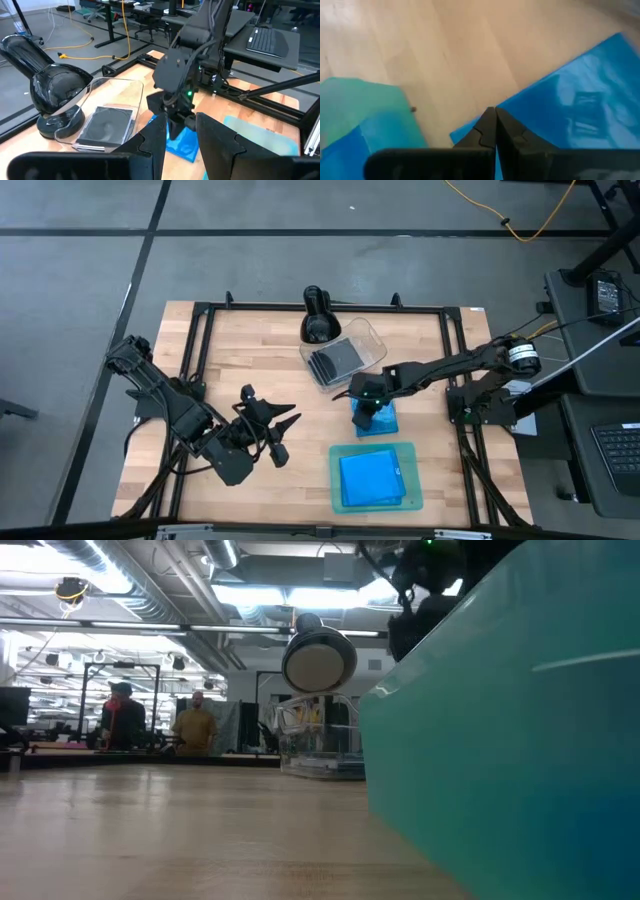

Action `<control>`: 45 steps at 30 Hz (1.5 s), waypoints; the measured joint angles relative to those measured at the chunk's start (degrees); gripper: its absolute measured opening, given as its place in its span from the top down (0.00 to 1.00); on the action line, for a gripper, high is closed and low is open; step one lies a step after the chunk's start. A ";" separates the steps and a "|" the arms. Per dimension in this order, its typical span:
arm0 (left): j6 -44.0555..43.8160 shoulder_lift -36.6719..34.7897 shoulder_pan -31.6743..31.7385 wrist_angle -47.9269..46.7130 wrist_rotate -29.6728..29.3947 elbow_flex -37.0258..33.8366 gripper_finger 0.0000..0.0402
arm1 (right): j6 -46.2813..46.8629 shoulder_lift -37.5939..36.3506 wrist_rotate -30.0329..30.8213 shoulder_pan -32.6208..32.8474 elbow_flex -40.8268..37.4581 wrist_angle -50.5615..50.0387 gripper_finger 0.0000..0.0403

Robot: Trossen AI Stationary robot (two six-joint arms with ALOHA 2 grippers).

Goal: Pick & place jewel cases by type
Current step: Put the blue CD case into the light green bin

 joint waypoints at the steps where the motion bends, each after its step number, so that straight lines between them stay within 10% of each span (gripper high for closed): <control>1: 0.00 0.00 0.00 0.00 0.00 0.00 0.75 | -0.25 -0.39 0.97 0.00 0.61 -1.70 0.99; 11: 0.39 -0.01 0.00 -0.02 0.03 0.00 0.75 | -1.36 -1.22 6.90 -0.04 -3.18 -13.65 0.99; 25: 1.43 -0.04 1.25 -0.04 -0.09 0.00 0.75 | -1.38 4.31 -0.16 -0.07 -5.22 1.75 0.99; 45: 0.70 -0.04 1.07 -0.05 0.44 0.00 0.75 | -10.96 8.51 -3.88 0.82 14.46 -9.41 0.99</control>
